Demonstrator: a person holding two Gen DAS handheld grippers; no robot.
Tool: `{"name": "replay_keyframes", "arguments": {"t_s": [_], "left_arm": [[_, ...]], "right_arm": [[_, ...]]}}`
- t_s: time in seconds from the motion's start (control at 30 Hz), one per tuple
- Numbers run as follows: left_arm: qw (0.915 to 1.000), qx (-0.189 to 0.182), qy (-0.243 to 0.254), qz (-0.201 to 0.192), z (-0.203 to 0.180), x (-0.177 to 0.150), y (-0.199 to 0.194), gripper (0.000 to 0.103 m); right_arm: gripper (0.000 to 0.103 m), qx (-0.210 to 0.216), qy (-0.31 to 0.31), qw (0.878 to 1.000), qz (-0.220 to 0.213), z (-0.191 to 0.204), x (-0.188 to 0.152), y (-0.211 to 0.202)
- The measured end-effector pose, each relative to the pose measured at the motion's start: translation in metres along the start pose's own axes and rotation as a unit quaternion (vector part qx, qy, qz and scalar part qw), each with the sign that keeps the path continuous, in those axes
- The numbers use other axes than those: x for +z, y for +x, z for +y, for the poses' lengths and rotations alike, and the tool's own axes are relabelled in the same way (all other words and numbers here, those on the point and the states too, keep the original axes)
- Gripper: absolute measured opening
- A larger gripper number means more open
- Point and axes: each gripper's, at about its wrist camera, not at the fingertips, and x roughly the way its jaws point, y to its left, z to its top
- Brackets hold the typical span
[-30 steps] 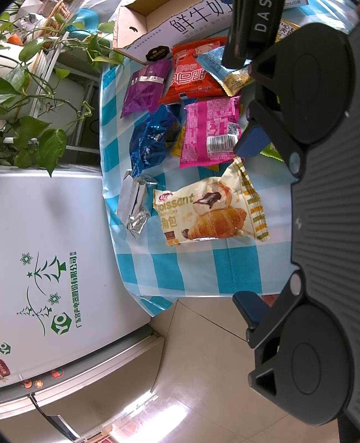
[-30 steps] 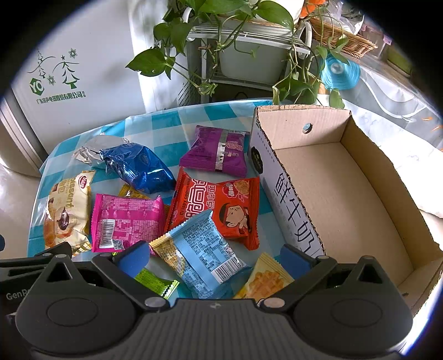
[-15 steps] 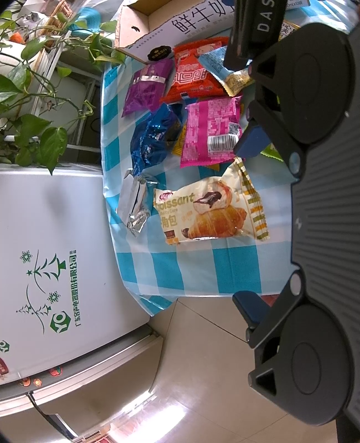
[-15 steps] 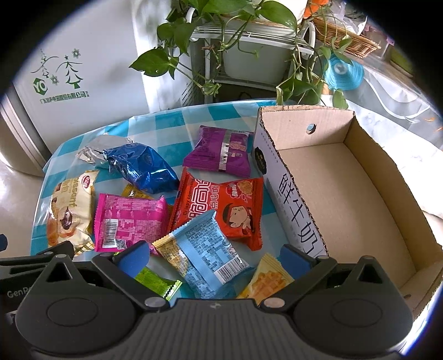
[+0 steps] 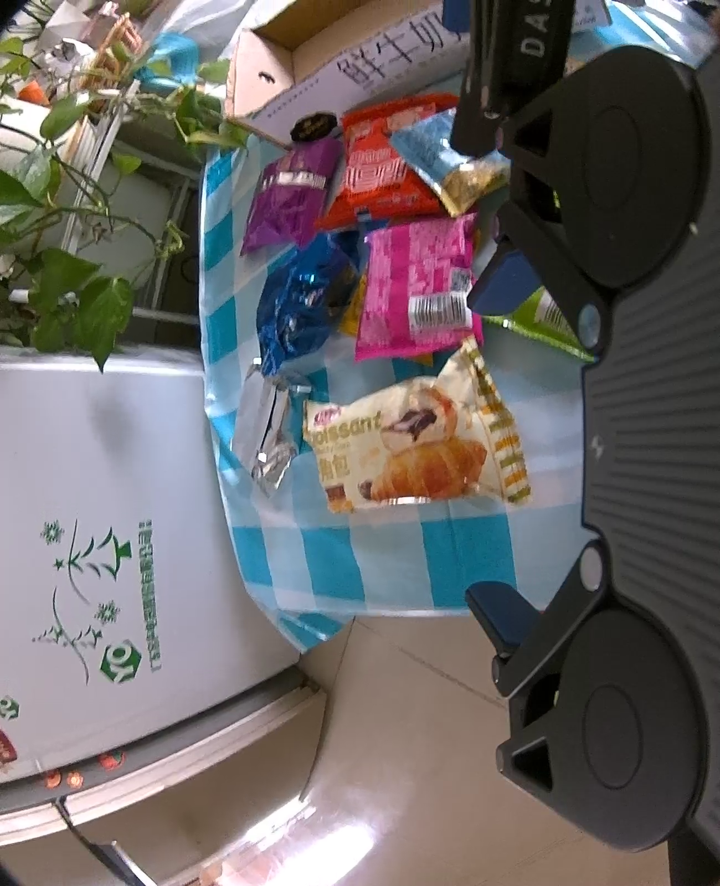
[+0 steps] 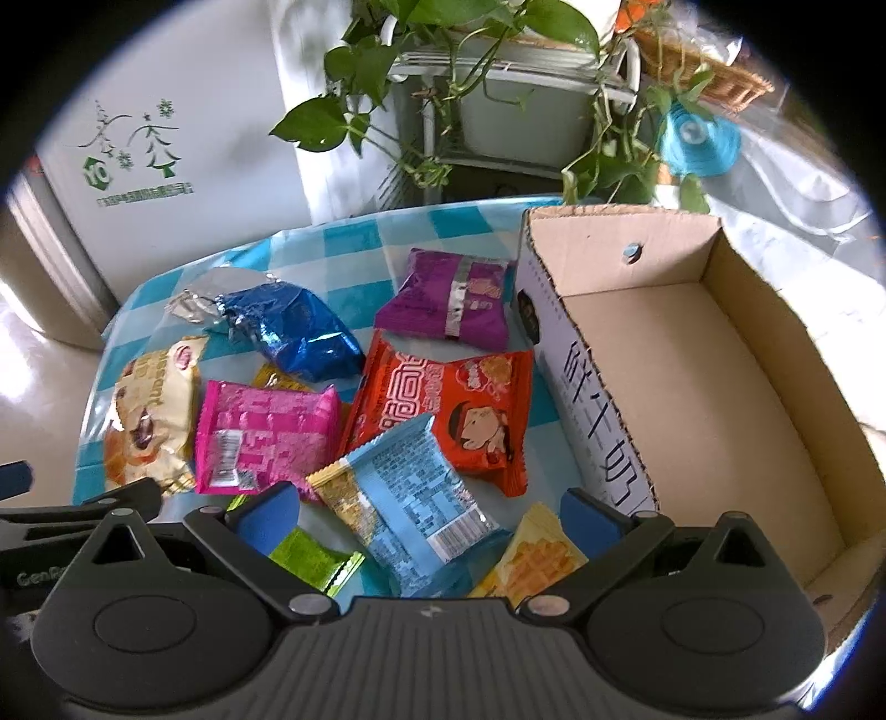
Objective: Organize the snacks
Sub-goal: 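Hover both tools over the snack pile beside the cardboard box, then move left tool toward the green bag while right tool approaches the yellow waffle bag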
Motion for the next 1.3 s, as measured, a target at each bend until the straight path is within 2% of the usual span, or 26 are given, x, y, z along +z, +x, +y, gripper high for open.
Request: {"name": "replay_keyframes", "arguments": {"t_s": [0.07,0.3,0.4,0.5,0.63,0.77,0.97,1.3], "left_arm": [[0.9999,-0.016,-0.002,0.002,0.0,0.0,0.0,0.102],[0.9992,-0.032,-0.02,0.01,0.008,0.002,0.003,0.102],[0.9993,-0.029,-0.02,0.012,0.009,0.002,0.004,0.102],[0.9987,-0.041,-0.026,0.015,0.011,0.002,0.006,0.102],[0.9984,-0.047,-0.027,0.019,0.008,0.001,0.007,0.102],[0.998,-0.054,-0.026,0.019,0.006,0.001,0.007,0.102],[0.9972,-0.069,-0.018,0.025,0.0,-0.001,0.01,0.102],[0.9926,-0.111,0.004,0.049,-0.017,-0.008,0.019,0.102]], "right_arm": [[0.103,0.037,0.011,0.999,0.006,-0.008,0.0,-0.003],[0.103,0.127,0.052,0.99,0.008,-0.041,-0.004,-0.015],[0.103,0.145,0.032,0.989,0.002,-0.045,-0.011,-0.021],[0.103,0.157,-0.017,0.987,-0.006,-0.042,-0.022,-0.029],[0.103,0.141,-0.078,0.987,-0.002,-0.034,-0.041,-0.029],[0.103,0.128,-0.076,0.989,0.004,-0.03,-0.059,-0.022],[0.099,0.082,0.03,0.996,0.014,-0.037,-0.081,-0.008],[0.09,0.011,0.088,0.996,0.001,-0.04,-0.086,0.004]]}}
